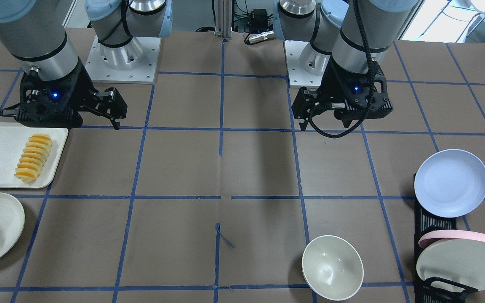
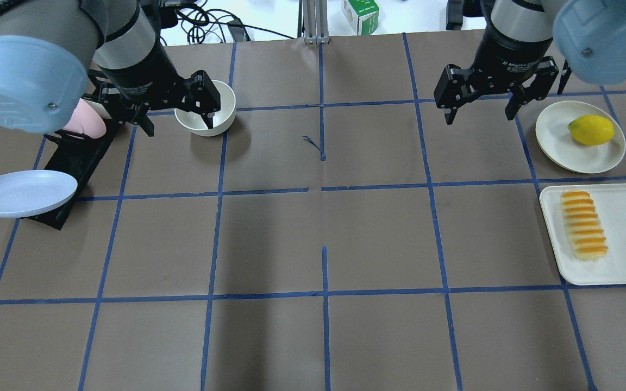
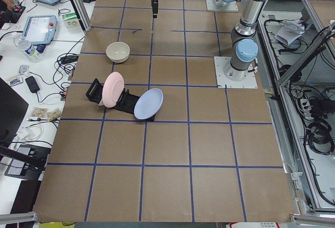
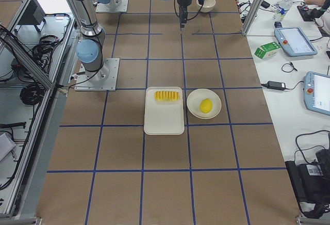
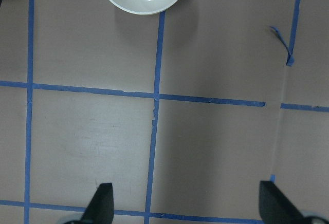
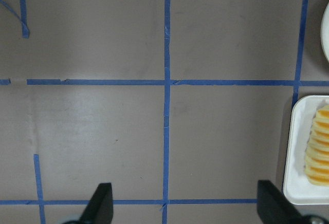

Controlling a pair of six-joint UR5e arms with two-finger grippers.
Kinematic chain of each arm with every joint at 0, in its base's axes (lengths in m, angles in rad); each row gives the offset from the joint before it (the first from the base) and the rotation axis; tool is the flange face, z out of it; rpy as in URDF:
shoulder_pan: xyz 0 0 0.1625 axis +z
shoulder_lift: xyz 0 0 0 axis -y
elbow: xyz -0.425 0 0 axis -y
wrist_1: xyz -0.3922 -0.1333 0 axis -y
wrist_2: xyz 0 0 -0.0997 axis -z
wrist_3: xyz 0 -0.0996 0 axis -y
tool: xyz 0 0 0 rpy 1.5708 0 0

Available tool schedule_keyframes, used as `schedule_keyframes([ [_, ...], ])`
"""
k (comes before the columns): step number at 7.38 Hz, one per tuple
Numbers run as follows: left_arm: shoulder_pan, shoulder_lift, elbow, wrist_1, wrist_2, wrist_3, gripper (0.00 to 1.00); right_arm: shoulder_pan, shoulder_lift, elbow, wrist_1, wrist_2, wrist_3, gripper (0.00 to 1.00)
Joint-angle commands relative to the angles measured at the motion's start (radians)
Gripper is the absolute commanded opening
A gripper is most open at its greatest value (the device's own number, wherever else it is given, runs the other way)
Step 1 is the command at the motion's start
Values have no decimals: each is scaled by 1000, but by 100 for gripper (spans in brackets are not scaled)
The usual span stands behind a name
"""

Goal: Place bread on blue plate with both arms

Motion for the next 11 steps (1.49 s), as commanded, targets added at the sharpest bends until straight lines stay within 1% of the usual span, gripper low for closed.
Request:
schedule_keyframes([
  [1, 157, 14, 2, -1, 3, 5, 100, -27, -6, 24, 5, -10, -49, 100],
  [2, 284, 8, 2, 1, -6, -6, 100, -92, -7, 61, 2, -3, -73, 100],
  [3, 386, -1, 0, -1, -31, -14, 100, -189, -7, 128, -11, 2, -107, 100],
  [4, 481, -12, -2, -13, -22, -14, 100, -247, -8, 200, -93, -13, -135, 100],
  [5, 561, -25, -5, -17, -19, -12, 100, -289, -2, 262, -201, -20, -250, 100],
  [6, 630, -29, -15, -33, -11, 6, 100, -380, 9, 338, -284, -14, -302, 100],
  [7, 687, -51, -31, -24, 1, 62, 100, -456, 22, 412, -415, -12, -381, 100],
  [8, 723, -70, -53, -15, 4, 153, 100, -495, 50, 469, -553, -21, -455, 100],
  [9, 762, -87, -78, 2, 3, 167, 100, -547, 76, 509, -611, -23, -501, 100],
  [10, 787, -122, -107, 54, 7, 172, 100, -603, 114, 526, -645, -20, -574, 100],
  [11, 804, -157, -129, 178, 50, 177, 100, -616, 157, 526, -681, -20, -604, 100],
])
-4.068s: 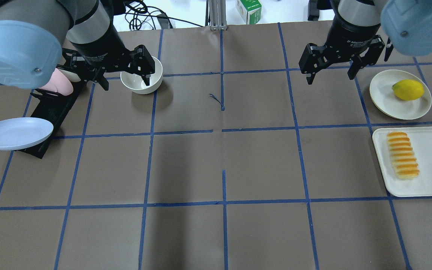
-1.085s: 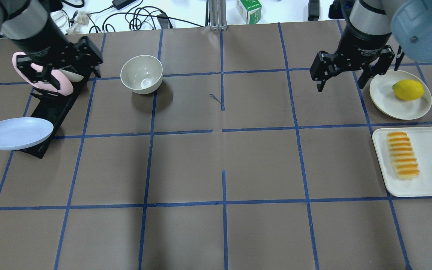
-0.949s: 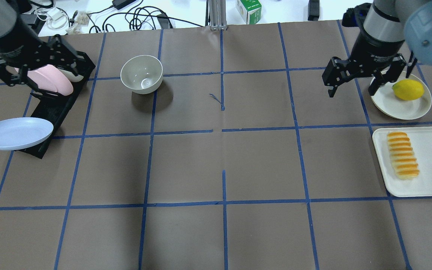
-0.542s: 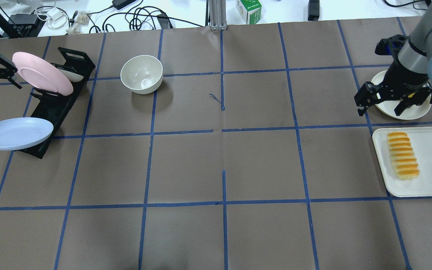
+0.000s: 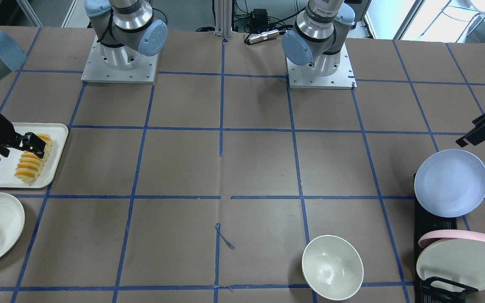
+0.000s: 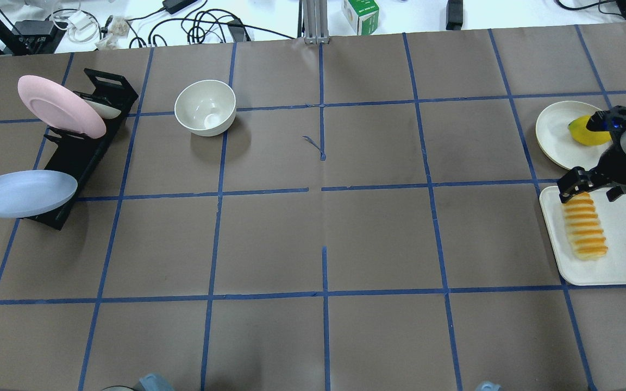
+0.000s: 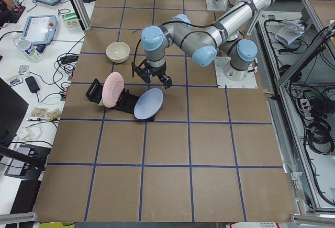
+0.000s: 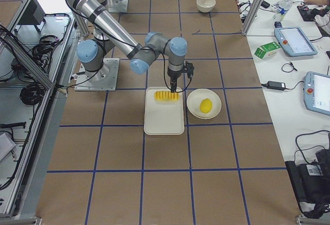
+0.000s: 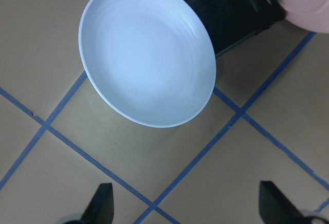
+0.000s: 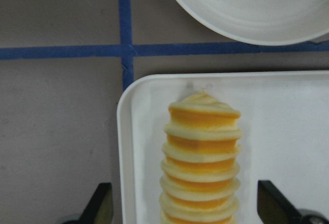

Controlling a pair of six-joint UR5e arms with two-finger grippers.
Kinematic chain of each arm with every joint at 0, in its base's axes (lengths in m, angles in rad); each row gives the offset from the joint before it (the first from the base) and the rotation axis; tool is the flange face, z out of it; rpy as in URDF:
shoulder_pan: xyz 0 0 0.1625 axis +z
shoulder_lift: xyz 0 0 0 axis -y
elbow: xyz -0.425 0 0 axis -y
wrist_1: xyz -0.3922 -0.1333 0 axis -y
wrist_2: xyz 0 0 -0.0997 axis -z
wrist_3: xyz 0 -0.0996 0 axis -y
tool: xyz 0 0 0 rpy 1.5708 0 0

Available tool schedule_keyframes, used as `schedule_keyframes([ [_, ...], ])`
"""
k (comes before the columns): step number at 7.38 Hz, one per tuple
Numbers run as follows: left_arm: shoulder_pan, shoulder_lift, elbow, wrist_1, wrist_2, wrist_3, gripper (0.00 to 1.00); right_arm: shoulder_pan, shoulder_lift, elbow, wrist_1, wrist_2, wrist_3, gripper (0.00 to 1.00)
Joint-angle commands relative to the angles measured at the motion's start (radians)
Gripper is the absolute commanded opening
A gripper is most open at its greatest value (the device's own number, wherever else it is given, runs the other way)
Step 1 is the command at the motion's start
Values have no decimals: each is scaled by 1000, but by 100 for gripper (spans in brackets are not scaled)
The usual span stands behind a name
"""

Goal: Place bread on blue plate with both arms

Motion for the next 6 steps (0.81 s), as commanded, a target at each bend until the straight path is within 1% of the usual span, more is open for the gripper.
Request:
schedule_keyframes([
  [1, 31, -70, -42, 176, 67, 12, 100, -50, 76, 17, -64, -4, -115, 100],
  [2, 39, -89, -42, 184, 69, 11, 100, -54, 82, 18, -59, -1, -114, 100],
  [3, 46, -104, -42, 184, 69, 10, 95, -54, 73, 12, -53, 4, -111, 100],
  [4, 68, -129, -39, 189, 66, 10, 94, -54, 84, 20, -53, 16, -112, 100],
  [5, 71, -146, -37, 192, 64, 9, 88, -54, 84, 29, -44, 14, -109, 100],
  [6, 74, -161, -31, 230, 58, 9, 79, -54, 84, 44, -43, 16, -105, 100],
])
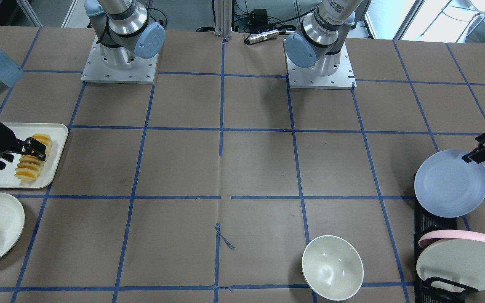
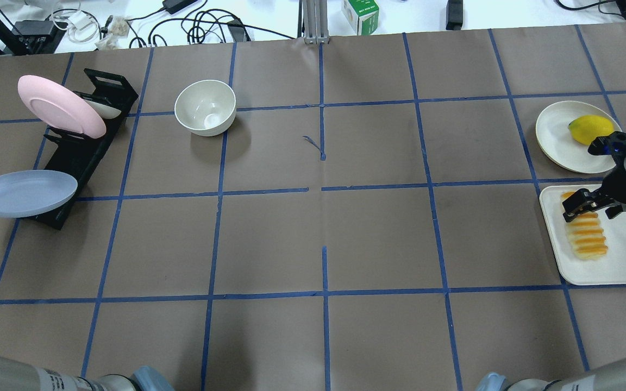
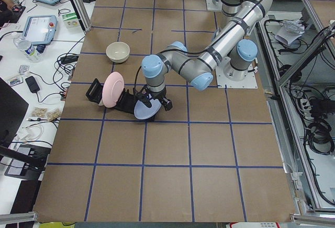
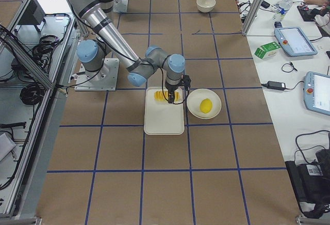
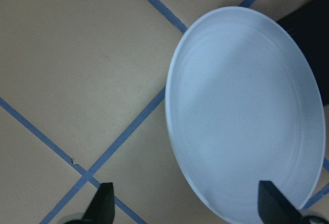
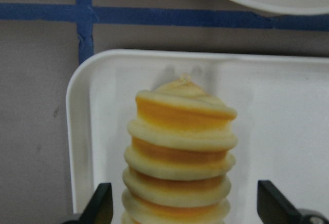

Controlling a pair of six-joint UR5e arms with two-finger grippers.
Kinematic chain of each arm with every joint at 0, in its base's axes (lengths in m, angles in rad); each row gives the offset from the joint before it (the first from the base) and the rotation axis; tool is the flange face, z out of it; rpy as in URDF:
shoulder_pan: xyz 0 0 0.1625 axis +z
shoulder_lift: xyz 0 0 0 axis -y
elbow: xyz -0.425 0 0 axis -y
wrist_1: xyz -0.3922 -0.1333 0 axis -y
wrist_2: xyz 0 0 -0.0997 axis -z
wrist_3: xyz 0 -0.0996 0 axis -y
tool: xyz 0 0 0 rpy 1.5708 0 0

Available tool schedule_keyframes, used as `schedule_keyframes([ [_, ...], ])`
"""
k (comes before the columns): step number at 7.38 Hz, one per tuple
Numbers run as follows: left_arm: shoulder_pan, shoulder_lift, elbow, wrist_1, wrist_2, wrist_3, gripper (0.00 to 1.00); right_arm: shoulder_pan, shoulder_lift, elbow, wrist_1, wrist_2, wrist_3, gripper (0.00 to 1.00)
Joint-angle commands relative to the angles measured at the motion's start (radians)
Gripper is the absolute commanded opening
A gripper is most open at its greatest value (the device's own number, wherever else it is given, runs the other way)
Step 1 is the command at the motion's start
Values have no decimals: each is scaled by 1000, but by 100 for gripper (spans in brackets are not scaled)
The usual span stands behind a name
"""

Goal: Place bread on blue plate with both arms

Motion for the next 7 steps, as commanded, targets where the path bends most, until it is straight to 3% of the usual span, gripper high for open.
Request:
schedule_keyframes([
  [1, 6, -41, 7, 96, -8, -2, 79, 0, 7, 20, -3, 4, 10, 100],
  [3, 11, -67, 2, 109, -31, -4, 57, 0, 17, 20, -8, 4, 9, 99],
  [4, 13, -67, 8, 105, -59, 2, 28, 0, 18, 14, -9, 7, 7, 83],
  [5, 14, -66, 11, 102, -59, 25, 3, 0, 18, 16, -9, 6, 7, 60],
  [6, 14, -64, 11, 101, -57, 36, 0, 0, 17, 13, 6, -4, 10, 23],
  [7, 14, -58, 11, 98, -56, 36, 0, 0, 14, 8, 7, -4, 9, 4],
])
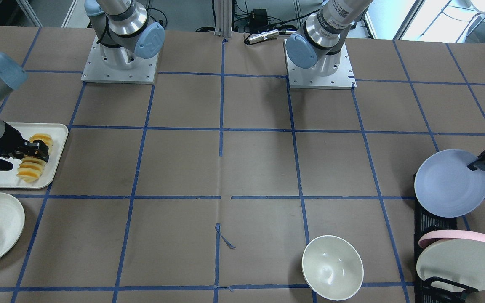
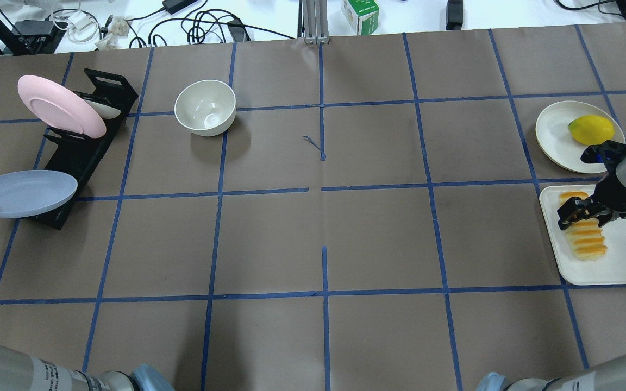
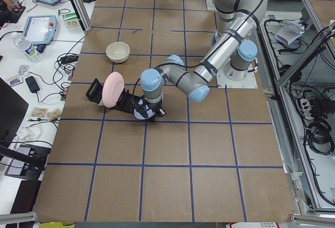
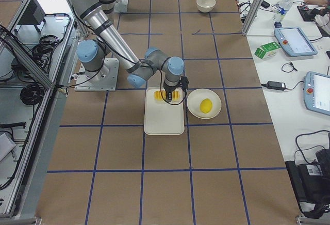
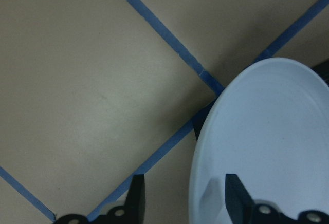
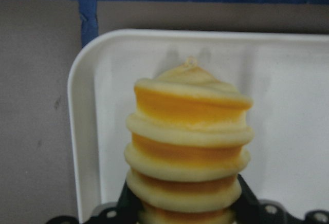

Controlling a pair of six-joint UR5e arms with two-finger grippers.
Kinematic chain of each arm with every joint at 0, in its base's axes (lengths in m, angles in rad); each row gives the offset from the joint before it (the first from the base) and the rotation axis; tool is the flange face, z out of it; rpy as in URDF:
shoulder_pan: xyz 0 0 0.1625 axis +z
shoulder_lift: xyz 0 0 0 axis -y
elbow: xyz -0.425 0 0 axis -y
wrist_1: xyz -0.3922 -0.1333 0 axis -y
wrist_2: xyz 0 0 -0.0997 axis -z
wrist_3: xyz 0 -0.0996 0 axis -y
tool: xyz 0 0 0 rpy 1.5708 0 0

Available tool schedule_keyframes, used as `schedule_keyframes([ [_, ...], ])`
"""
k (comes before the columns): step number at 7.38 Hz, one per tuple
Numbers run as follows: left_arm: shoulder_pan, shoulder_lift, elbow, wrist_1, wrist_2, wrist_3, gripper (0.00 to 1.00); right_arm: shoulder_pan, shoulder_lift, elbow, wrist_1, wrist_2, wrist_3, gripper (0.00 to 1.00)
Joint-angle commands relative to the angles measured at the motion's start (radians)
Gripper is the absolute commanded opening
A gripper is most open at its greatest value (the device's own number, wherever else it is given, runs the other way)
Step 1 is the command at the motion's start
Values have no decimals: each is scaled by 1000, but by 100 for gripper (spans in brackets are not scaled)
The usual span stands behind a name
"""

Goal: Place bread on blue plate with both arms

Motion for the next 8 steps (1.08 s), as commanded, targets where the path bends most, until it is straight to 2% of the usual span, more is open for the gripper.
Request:
schedule_keyframes([
  [1, 7, 16, 1, -8, 2, 8, 0, 0, -6, -9, 6, -3, 0, 0],
  [4, 10, 56, 5, -32, 3, 8, 0, 0, -12, -24, 8, -8, 0, 0],
  [6, 5, 146, -10, -208, -3, -13, 0, 8, -18, -41, 13, -3, 0, 0],
  [8, -10, 217, -25, -348, -90, -30, 0, 15, -48, -81, 66, -5, 0, 0],
])
